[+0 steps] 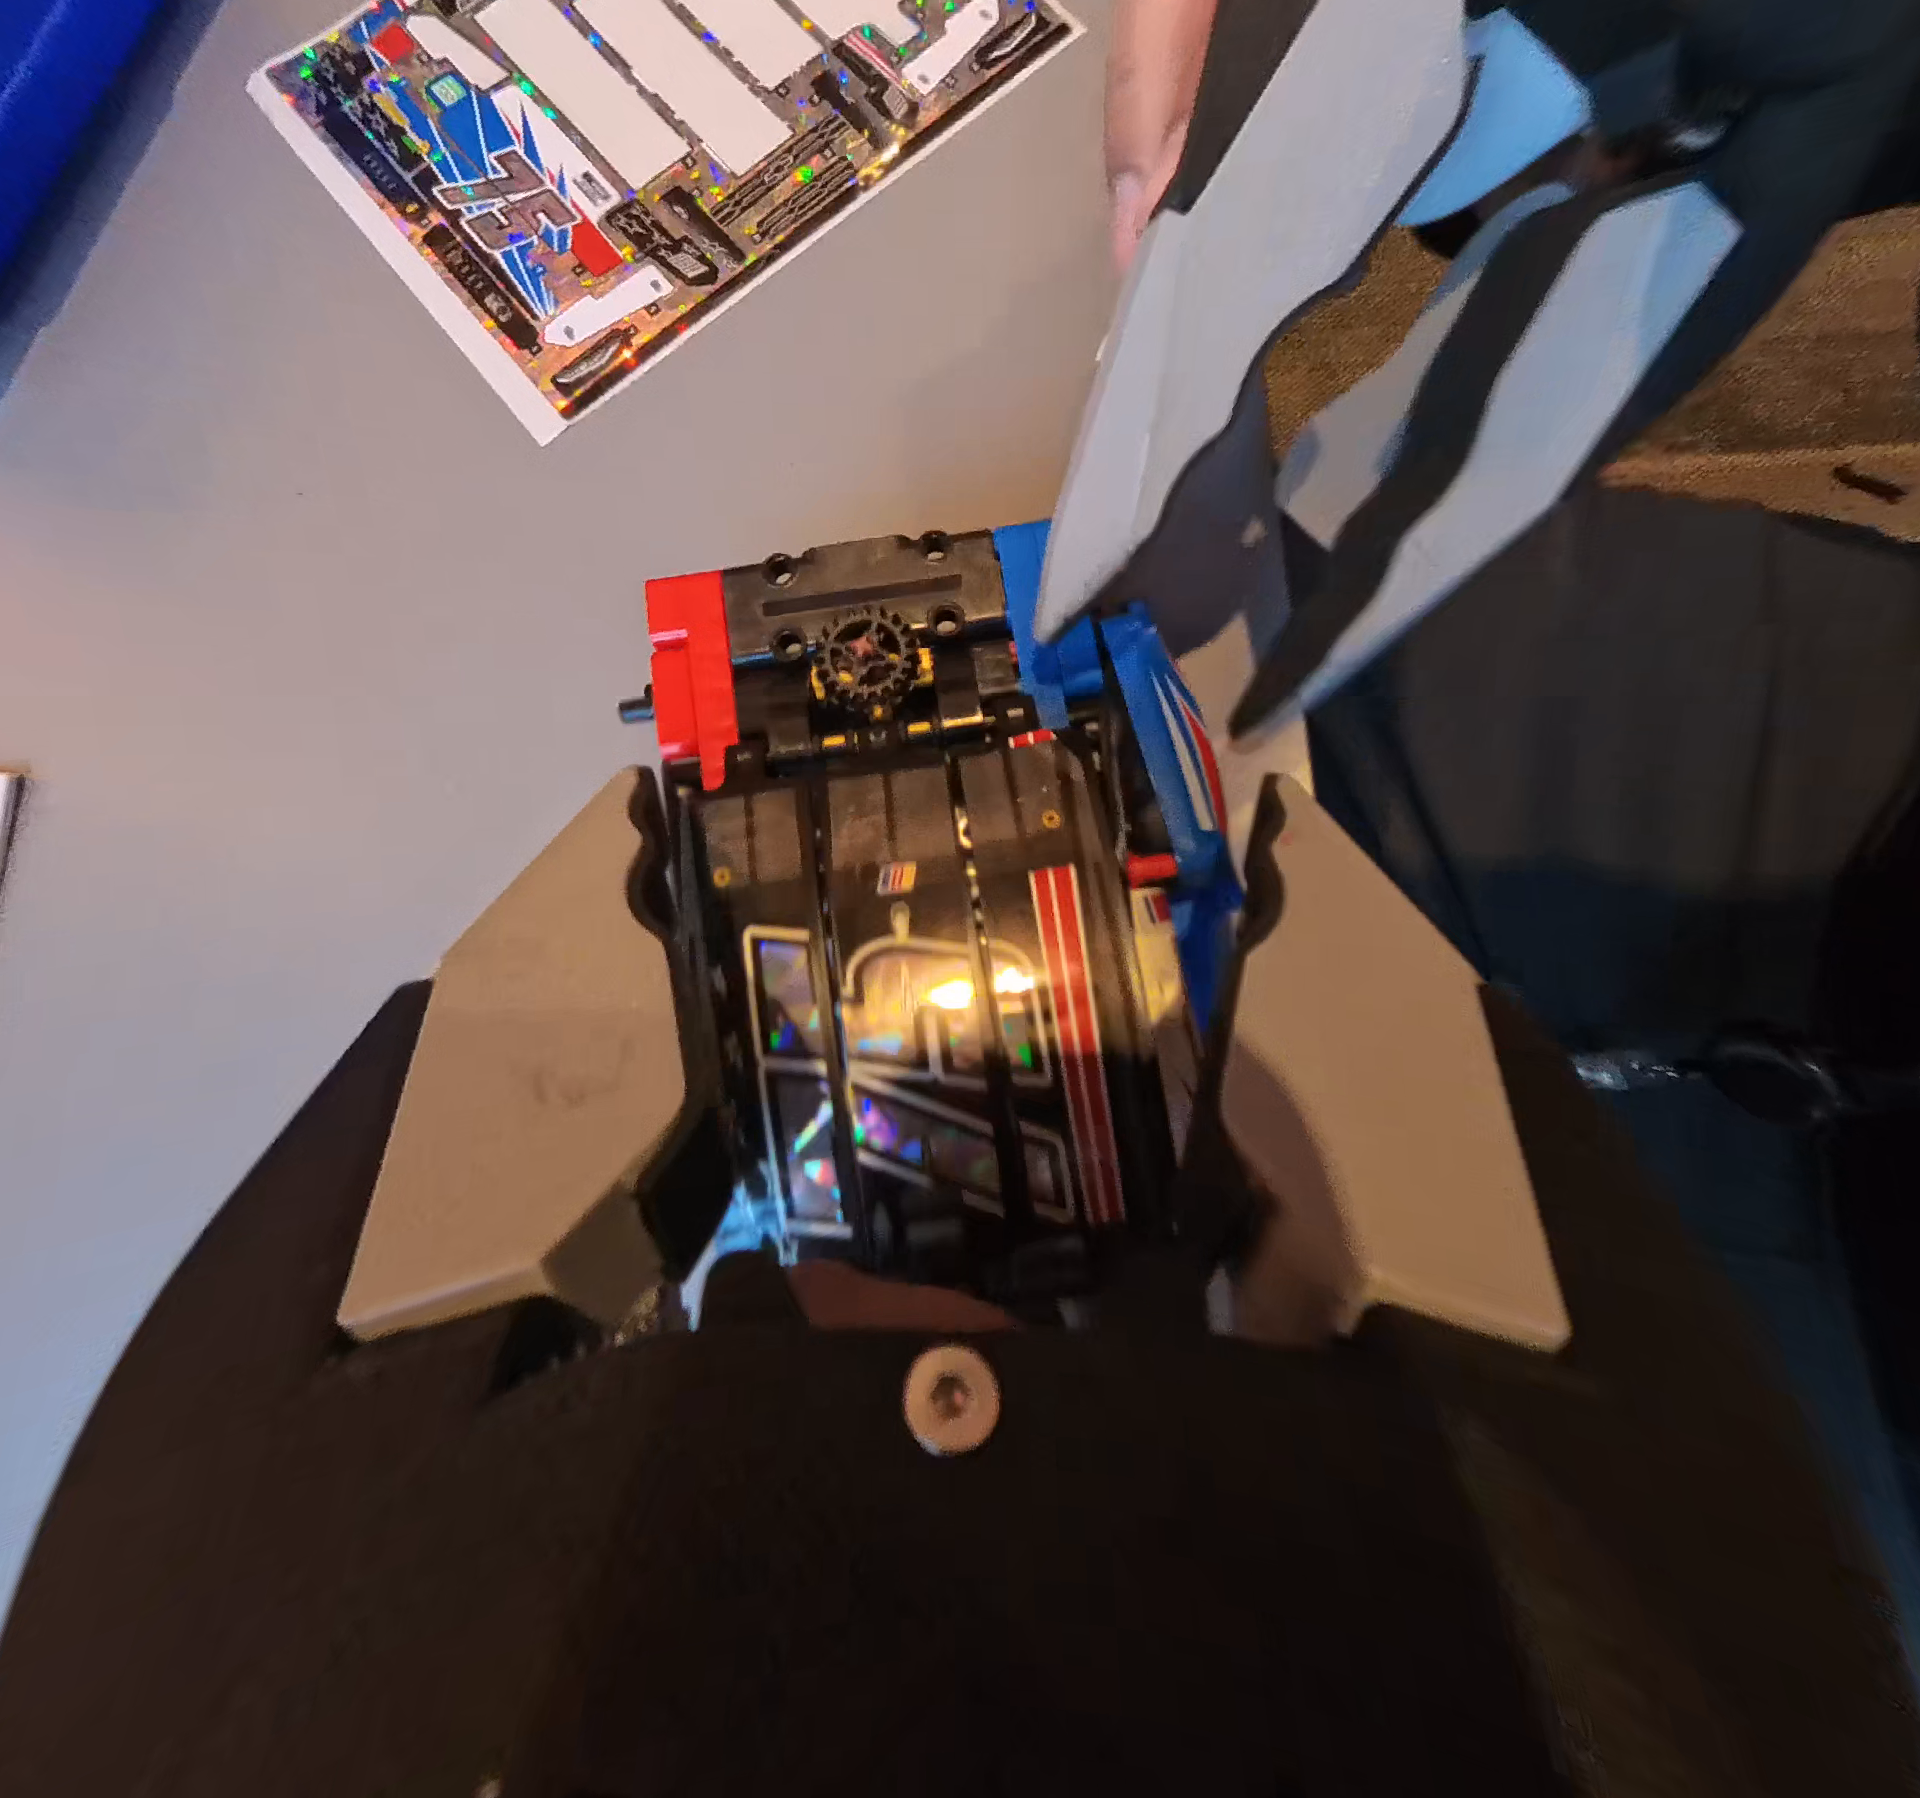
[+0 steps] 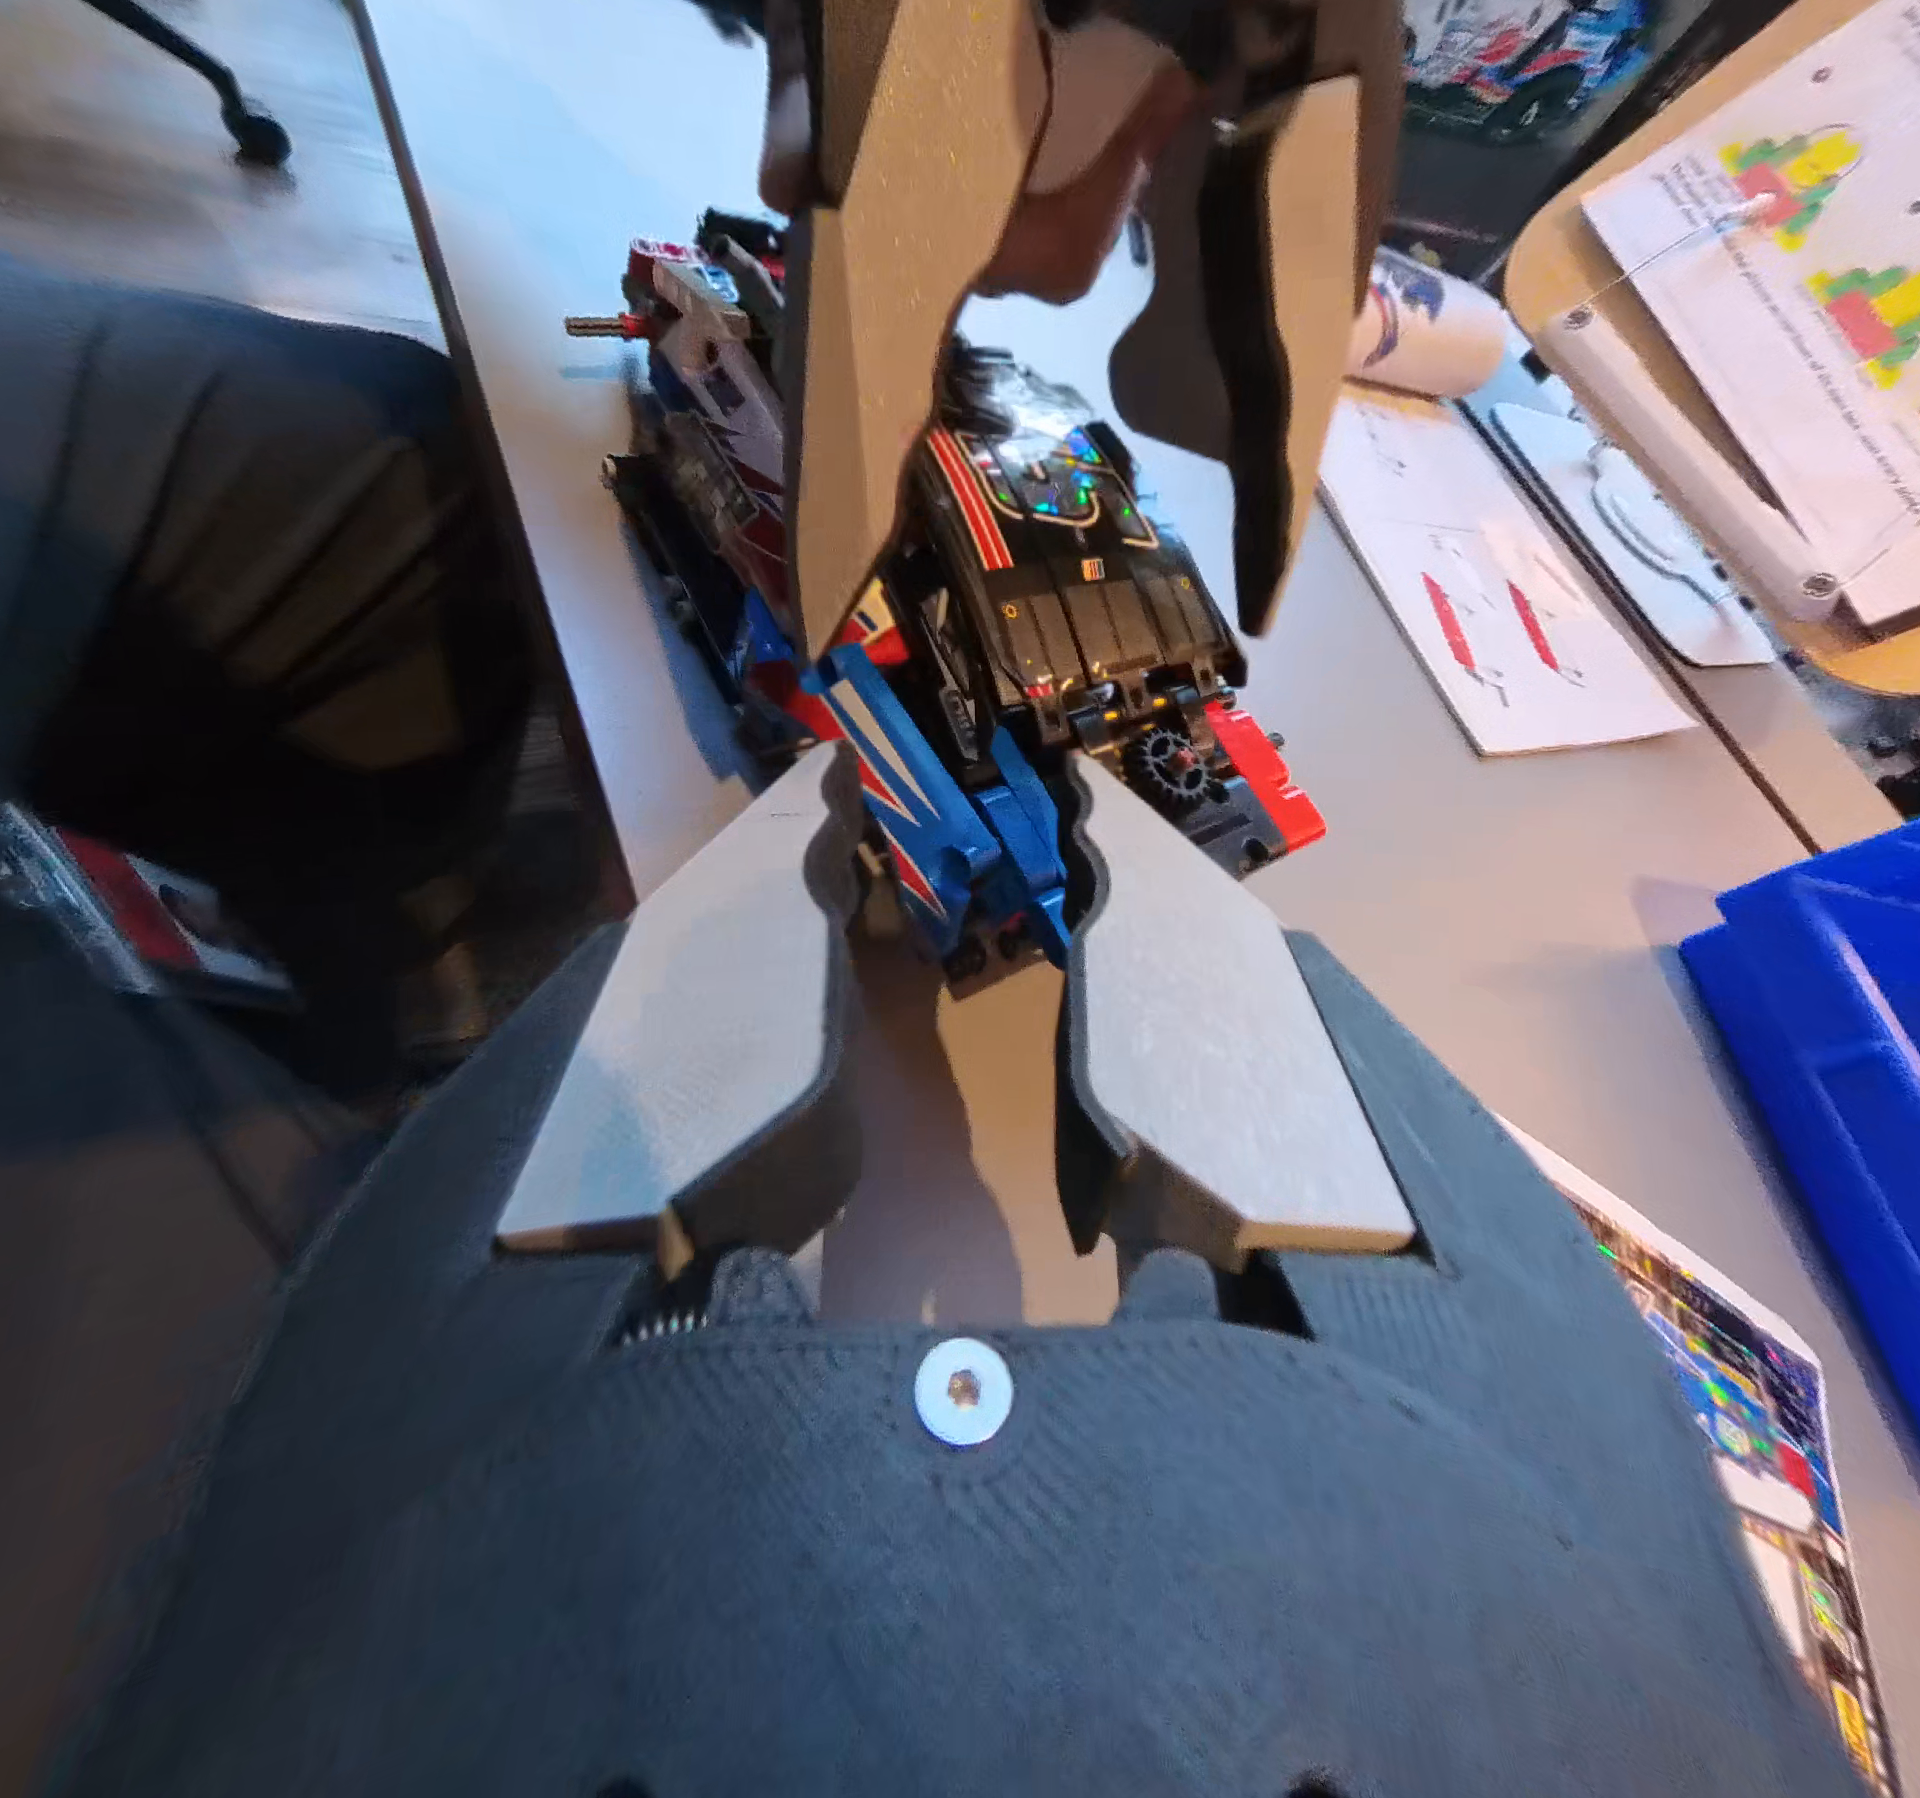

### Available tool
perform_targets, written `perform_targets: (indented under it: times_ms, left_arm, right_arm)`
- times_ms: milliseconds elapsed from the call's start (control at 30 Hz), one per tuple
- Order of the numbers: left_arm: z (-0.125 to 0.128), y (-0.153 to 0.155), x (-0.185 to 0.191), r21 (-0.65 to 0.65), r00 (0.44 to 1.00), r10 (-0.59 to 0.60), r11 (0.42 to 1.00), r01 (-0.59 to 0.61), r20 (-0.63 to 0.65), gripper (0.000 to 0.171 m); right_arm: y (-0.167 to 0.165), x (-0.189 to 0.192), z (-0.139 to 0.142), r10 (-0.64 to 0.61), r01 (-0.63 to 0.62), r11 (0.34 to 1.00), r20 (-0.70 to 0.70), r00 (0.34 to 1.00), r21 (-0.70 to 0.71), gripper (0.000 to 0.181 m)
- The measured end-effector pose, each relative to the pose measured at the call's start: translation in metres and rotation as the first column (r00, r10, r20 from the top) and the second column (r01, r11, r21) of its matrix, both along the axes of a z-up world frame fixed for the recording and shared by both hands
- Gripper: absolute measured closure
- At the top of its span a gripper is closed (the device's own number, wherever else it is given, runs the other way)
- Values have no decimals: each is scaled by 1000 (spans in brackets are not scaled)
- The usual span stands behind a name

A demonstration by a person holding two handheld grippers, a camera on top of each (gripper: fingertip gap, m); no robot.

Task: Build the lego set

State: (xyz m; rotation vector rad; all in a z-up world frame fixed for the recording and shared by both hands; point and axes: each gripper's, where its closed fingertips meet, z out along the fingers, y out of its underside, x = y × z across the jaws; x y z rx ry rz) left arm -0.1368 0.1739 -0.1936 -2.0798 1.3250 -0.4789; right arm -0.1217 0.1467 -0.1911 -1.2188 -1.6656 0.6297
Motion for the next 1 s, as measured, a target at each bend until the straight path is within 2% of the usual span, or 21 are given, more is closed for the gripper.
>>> perform_targets:
  times_ms: [133,267,467,567,667,800,1000]
  left_arm:
    - [14,-16,-16,33,999,33,999,-33,-2,65]
    - [-1,-22,-22,87,993,88,993,-81,-78,58]
    - [-2,-17,-21,200,979,184,966,-164,-85,60]
    - [7,-15,-31,270,971,223,943,-193,-85,60]
    - [0,-19,-34,205,972,215,960,-193,-96,58]
    - [-18,-14,-38,189,964,205,967,-173,-170,58]
    - [-23,-11,-37,186,967,172,973,-137,-186,58]
  right_arm:
    - [-12,-3,7,46,-47,998,-12,999,-34,159]
    - [-22,-13,6,80,-80,996,0,997,-51,159]
    - [-18,-22,-8,18,-19,999,52,998,32,170]
    - [-18,-21,-8,19,-22,999,61,998,45,170]
    - [-18,-22,-8,31,-34,999,65,997,34,171]
    - [-18,-23,-8,47,-53,997,91,995,60,172]
    - [-18,-24,-9,63,-75,991,115,991,107,173]
